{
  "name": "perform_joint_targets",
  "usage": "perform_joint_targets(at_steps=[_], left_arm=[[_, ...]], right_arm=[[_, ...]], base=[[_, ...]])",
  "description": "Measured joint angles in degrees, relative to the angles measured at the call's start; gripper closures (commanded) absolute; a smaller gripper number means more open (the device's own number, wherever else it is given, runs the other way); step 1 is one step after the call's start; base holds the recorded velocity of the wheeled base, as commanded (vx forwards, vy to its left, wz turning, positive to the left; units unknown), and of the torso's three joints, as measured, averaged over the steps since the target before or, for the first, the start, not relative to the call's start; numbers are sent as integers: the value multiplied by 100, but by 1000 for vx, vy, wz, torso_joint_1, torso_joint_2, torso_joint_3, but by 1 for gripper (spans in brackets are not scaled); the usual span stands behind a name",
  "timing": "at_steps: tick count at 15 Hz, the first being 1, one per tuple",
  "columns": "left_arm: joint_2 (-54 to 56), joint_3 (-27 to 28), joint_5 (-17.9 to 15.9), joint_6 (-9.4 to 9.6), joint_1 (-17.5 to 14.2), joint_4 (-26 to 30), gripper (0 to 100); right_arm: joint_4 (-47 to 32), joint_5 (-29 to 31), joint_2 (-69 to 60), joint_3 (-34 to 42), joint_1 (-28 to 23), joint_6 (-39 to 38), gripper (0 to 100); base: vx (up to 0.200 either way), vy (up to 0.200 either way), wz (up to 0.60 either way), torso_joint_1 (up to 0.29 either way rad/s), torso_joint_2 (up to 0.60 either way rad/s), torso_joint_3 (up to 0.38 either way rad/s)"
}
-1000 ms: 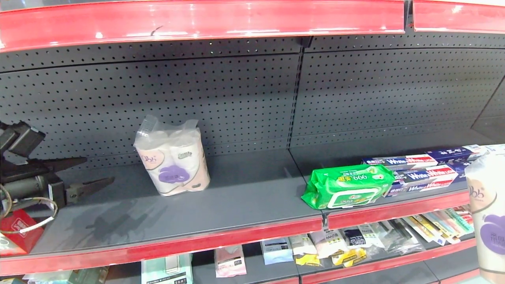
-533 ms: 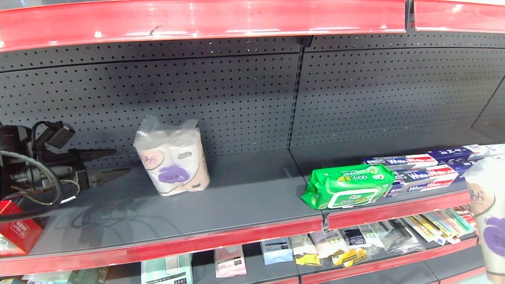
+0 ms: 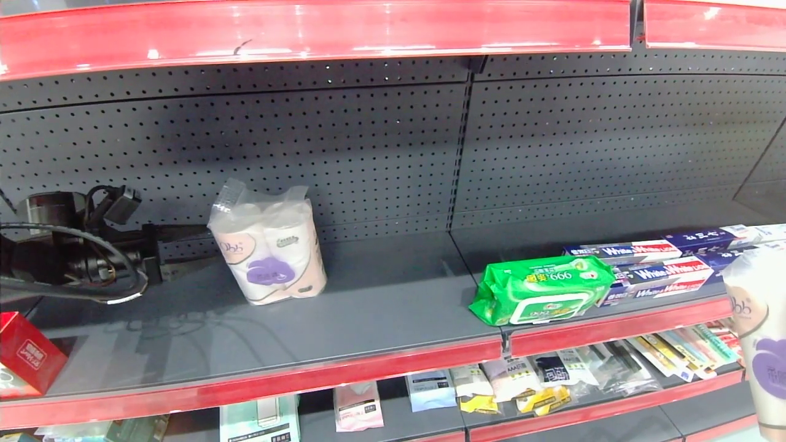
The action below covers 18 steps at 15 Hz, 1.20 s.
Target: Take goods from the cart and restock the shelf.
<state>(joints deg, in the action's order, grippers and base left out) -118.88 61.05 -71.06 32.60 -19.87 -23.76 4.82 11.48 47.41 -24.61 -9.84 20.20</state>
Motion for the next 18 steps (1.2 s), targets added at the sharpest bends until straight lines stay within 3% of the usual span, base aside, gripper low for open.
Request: perform_joint_targets(at_steps=[4,7,12,14,18], left_arm=[[-344,372,-78,11,317,-16,0],[-713,581,-144,-88,430,-689,0],[-989,717,-178,-151,706,-788,0],[-1014,750,-178,-321,774,-790,0],[-1052,951,-101,-444,866,-790,0]], right_arm=[[5,4,77,-38,-2,43,100],[5,6,121,-79,-2,90,100],[7,67,182,-94,0,123,100],[5,77,187,-124,2,123,100],[5,74,240,-135,-2,123,100]], base=[[0,0,0,0,0,0],[0,0,0,0,0,0],[0,0,0,0,0,0],[0,0,0,0,0,0],[0,0,0,0,0,0]])
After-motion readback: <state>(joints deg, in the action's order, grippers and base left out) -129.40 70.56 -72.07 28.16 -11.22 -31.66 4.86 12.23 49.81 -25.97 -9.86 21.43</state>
